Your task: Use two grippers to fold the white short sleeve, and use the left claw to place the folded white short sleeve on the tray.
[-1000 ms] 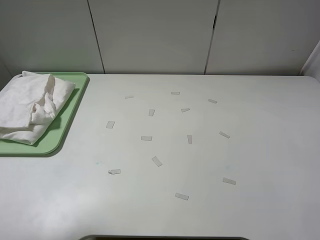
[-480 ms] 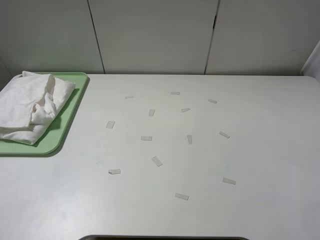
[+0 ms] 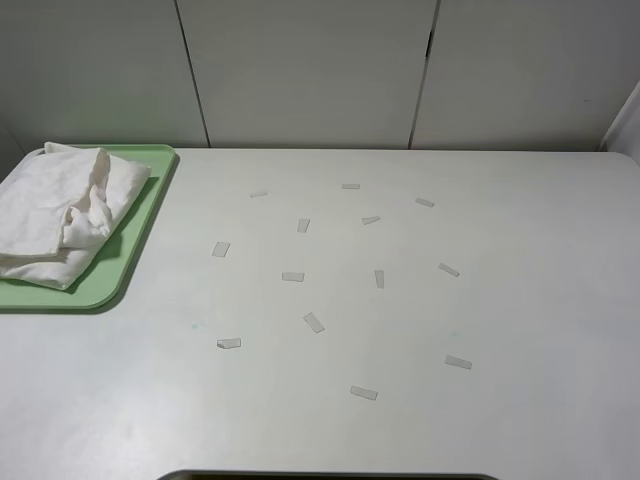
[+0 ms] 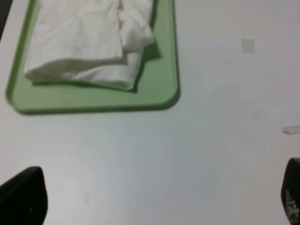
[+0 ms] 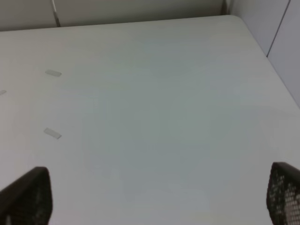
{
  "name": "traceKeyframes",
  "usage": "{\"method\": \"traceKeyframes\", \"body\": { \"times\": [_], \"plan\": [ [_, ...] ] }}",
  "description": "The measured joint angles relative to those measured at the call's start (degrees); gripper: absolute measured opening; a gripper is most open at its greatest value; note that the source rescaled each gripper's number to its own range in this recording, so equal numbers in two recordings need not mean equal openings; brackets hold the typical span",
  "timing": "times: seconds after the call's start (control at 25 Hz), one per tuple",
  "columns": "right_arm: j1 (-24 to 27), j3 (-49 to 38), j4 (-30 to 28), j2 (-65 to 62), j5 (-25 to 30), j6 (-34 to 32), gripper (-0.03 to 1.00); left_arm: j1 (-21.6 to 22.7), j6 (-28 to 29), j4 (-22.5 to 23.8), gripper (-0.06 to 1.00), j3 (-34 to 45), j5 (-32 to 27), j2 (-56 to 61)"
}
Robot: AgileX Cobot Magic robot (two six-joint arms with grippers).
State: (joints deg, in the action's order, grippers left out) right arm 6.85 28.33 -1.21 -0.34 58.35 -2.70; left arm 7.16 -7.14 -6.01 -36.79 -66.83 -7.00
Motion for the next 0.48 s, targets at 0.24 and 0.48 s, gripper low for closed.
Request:
{"method": "traceKeyframes", "body": {
  "times": [0.24,0.48],
  "plan": [
    [0.00,0.00,0.00,0.00,0.00,0.00,1.00,-6.39,0.00,1.56,1.00,6.50,5.37,2.01],
    [0.00,0.00,0.00,0.00,0.00,0.00,1.00,-6.71,0.00,1.60,1.00,9.12,5.61,2.32]
  ]
}}
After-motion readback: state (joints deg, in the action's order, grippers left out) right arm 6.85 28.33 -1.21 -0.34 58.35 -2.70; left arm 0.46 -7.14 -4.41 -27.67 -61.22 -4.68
